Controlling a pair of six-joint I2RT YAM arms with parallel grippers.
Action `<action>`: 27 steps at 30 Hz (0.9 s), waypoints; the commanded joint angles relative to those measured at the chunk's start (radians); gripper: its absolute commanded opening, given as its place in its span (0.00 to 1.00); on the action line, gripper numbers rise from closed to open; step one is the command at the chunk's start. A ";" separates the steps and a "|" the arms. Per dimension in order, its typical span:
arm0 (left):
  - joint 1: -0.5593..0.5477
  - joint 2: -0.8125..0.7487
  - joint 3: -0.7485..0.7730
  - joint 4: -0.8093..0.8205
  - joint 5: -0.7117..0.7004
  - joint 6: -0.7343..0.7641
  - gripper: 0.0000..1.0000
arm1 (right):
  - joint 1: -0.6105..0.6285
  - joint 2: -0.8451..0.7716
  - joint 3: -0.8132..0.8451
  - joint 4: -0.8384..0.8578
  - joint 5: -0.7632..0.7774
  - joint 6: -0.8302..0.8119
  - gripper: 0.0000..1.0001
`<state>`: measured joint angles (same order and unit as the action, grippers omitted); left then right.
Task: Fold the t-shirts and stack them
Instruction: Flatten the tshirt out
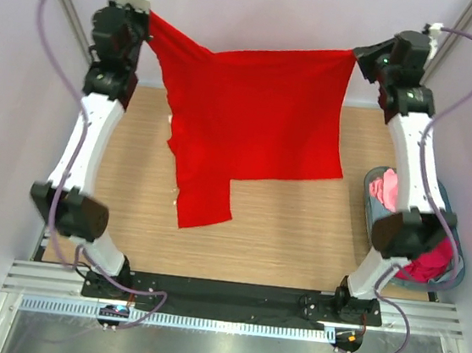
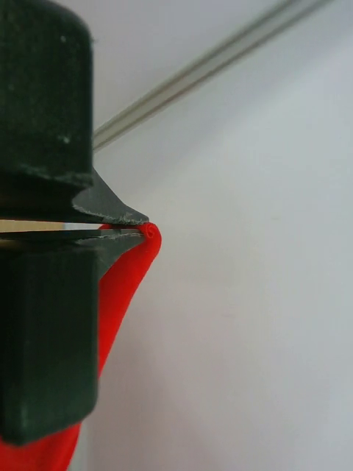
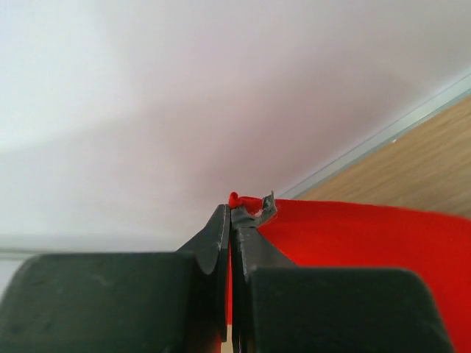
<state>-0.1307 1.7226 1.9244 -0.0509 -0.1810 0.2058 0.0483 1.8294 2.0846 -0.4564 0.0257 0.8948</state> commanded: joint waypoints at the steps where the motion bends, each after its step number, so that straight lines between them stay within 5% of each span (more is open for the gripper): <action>1: 0.003 -0.228 -0.059 0.086 -0.057 -0.016 0.00 | -0.005 -0.274 -0.113 -0.047 -0.013 0.043 0.01; 8: 0.003 -0.543 -0.176 0.083 -0.090 0.057 0.00 | -0.005 -0.615 -0.193 -0.237 -0.072 -0.014 0.01; 16: 0.005 -0.764 -0.262 0.091 0.020 -0.127 0.00 | -0.005 -0.778 0.000 -0.471 0.024 -0.063 0.01; 22: 0.003 -0.749 -0.144 0.054 0.107 -0.198 0.00 | -0.007 -0.811 0.011 -0.441 0.095 -0.001 0.01; 27: 0.003 -0.660 -0.159 -0.015 0.147 -0.157 0.00 | -0.005 -0.783 -0.141 -0.305 0.181 -0.022 0.01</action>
<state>-0.1307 0.9936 1.7802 -0.0082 -0.0597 0.0349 0.0483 0.9760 2.0178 -0.8368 0.1070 0.8780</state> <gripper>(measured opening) 0.007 0.039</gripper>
